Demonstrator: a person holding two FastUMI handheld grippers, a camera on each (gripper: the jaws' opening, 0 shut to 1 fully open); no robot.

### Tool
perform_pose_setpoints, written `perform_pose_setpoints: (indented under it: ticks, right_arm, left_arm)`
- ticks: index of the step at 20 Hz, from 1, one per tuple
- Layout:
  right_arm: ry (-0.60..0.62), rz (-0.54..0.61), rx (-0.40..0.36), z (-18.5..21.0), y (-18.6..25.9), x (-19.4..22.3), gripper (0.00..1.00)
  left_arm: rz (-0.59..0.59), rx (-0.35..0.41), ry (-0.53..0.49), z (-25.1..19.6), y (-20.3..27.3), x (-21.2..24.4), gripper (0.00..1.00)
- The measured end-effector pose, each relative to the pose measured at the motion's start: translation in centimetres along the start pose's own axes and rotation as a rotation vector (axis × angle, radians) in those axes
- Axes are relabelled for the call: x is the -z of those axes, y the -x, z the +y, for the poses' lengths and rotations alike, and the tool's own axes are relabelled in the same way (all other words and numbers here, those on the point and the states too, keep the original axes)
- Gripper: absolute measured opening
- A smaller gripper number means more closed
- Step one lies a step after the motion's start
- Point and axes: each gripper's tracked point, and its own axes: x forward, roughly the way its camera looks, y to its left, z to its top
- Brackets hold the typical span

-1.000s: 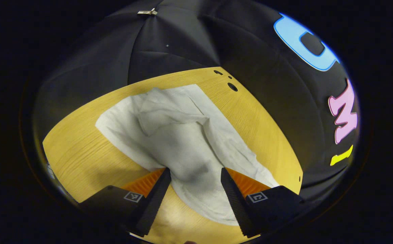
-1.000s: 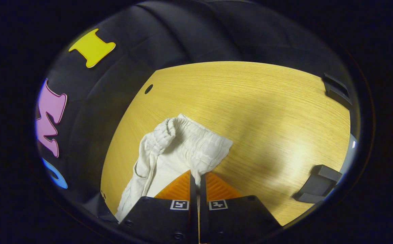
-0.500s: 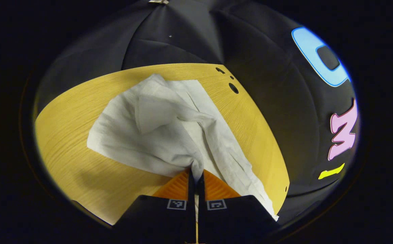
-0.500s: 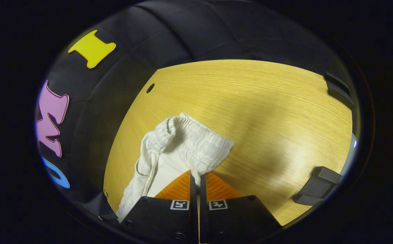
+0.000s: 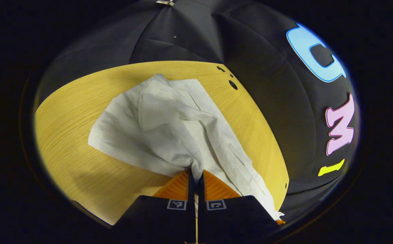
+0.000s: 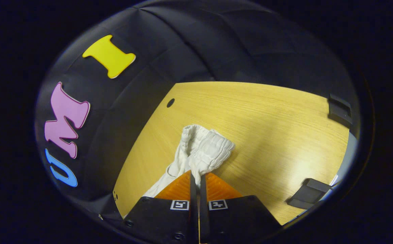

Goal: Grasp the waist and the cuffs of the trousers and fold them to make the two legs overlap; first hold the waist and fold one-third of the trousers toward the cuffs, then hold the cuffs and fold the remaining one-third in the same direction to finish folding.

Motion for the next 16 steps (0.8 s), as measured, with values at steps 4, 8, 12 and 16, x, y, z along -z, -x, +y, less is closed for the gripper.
perform_pose_setpoints:
  ticks: [4, 8, 12, 16]
  right_arm:
    - [0.146, -0.041, -0.106, 3.0, 1.3, -0.6, 0.06]
    - [0.242, -0.058, -0.198, 6.1, 2.1, -0.1, 0.06]
    - [0.395, -0.026, -0.285, 8.8, 2.7, 2.0, 0.06]
    - [0.502, 0.043, -0.36, 10.3, 2.4, 4.7, 0.06]
  left_arm:
    - [0.038, 0.003, -0.058, 0.5, 1.6, 1.6, 0.08]
    - [0.061, 0.016, -0.102, 0.4, 1.4, 1.9, 0.08]
    - [0.063, 0.037, -0.114, 0.5, 1.6, 1.8, 0.08]
    - [0.065, 0.068, -0.086, 0.6, 1.8, 1.7, 0.08]
